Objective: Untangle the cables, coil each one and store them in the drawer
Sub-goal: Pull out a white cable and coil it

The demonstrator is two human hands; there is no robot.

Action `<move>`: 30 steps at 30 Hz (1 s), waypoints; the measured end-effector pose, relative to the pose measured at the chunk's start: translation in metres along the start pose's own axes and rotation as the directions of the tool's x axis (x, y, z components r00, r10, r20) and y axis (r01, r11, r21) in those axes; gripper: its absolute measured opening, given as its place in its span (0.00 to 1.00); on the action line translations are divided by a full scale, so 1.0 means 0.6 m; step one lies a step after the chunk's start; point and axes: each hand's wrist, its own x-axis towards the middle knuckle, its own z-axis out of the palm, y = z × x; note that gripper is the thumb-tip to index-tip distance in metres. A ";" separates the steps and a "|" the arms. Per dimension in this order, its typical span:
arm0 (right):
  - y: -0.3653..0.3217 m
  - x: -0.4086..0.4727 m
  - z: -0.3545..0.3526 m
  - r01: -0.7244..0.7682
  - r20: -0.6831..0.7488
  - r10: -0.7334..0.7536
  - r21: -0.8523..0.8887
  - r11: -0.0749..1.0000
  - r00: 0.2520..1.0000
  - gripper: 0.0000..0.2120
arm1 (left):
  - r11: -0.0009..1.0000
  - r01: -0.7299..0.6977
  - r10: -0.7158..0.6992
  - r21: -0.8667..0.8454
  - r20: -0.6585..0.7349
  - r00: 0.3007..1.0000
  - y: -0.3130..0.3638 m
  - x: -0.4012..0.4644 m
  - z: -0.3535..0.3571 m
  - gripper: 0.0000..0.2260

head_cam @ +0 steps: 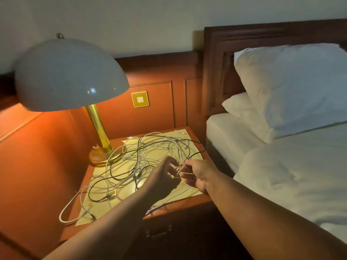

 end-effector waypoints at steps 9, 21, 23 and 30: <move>-0.014 -0.034 0.039 -0.099 0.131 0.041 0.474 0.875 0.991 0.14 | 0.920 -0.041 0.074 0.390 -0.068 0.995 -0.087 -0.032 -0.011 0.10; -0.021 -0.056 0.028 -0.113 0.226 0.075 0.162 0.980 0.971 0.17 | 0.877 -0.105 0.137 0.470 -0.034 0.990 -0.102 -0.016 -0.028 0.01; -0.012 -0.062 0.035 -0.004 0.235 0.043 -0.166 0.986 0.971 0.18 | 0.886 -0.083 0.128 0.456 -0.068 0.989 -0.099 -0.010 -0.031 0.03; 0.005 -0.067 0.043 0.330 0.333 -0.111 -0.726 0.603 0.936 0.19 | 0.813 -0.119 0.166 0.569 -0.032 0.986 -0.102 0.006 -0.021 0.08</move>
